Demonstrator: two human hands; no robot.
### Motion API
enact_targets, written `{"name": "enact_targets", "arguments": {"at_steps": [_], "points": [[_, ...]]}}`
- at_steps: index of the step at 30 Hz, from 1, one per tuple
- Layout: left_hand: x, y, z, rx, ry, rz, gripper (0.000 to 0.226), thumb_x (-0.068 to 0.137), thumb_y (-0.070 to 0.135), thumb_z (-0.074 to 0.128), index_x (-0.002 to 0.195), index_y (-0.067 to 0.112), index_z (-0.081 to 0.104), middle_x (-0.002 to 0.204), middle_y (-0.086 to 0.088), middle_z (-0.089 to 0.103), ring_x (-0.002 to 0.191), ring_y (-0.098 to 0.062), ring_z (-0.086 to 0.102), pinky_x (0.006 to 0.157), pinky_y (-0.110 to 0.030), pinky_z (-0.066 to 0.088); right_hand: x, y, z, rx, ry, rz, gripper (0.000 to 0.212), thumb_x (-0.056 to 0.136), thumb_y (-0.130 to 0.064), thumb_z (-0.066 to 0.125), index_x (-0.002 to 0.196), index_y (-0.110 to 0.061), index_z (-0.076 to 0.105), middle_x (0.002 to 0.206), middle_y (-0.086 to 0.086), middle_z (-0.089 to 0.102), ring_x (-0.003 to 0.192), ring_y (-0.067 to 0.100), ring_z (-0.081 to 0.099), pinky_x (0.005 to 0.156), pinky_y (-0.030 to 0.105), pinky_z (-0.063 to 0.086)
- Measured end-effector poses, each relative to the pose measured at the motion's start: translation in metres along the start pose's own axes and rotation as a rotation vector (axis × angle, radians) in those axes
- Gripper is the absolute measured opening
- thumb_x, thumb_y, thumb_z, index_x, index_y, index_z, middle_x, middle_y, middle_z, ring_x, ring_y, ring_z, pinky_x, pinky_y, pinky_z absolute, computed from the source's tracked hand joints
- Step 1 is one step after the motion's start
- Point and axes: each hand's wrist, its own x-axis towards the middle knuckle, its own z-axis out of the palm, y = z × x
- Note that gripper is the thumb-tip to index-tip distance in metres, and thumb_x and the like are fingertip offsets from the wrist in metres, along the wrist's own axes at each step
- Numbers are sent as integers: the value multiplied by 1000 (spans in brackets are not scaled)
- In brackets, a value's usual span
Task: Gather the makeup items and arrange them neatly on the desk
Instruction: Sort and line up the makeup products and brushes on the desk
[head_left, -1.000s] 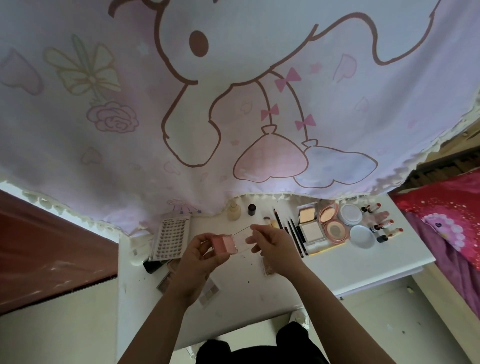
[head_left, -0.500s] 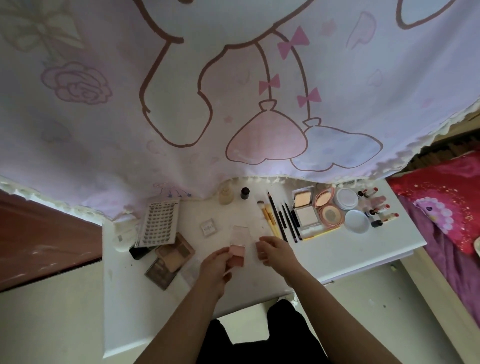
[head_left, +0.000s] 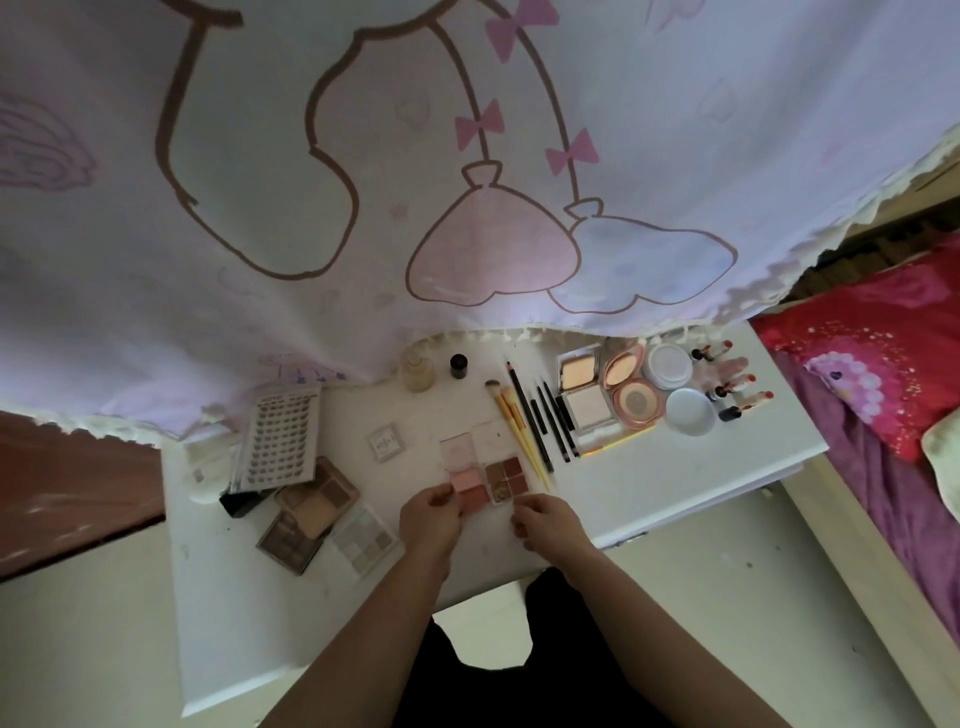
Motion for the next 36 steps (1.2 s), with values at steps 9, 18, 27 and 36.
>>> {"name": "enact_targets", "arguments": {"at_steps": [9, 18, 27, 36], "points": [[2, 6, -36, 192, 11, 147, 28, 88, 19, 64, 115, 19, 69, 114, 0, 69, 99, -24, 66, 92, -37, 53, -5, -26, 3, -120, 22, -56, 18, 95, -25, 52, 91, -17, 68, 90, 0, 71, 88, 20, 67, 86, 38, 55], [8, -16, -121, 644, 270, 615, 40, 79, 30, 45, 101, 13, 74, 110, -8, 67, 103, -33, 60, 87, -39, 45, -5, -92, 58, -344, 5, -461, 27, 99, -22, 51, 124, -23, 62, 120, -6, 62, 98, 9, 62, 89, 26, 52], [22, -37, -156, 783, 176, 683, 53, 76, 12, 45, 125, 17, 64, 135, -4, 59, 129, -26, 51, 104, -53, 41, 11, -140, 105, -1061, -60, -620, 81, 92, 2, 51, 158, -18, 8, 166, 1, -13, 110, 30, 59, 83, 40, 51], [19, -28, -168, 675, 64, 589, 51, 82, 17, 40, 127, 18, 64, 136, -1, 59, 130, -23, 51, 105, -44, 44, 9, -121, 111, -914, -91, -614, 52, 93, -12, 60, 141, -16, 41, 136, 8, 51, 112, 31, 61, 92, 41, 51]]}}
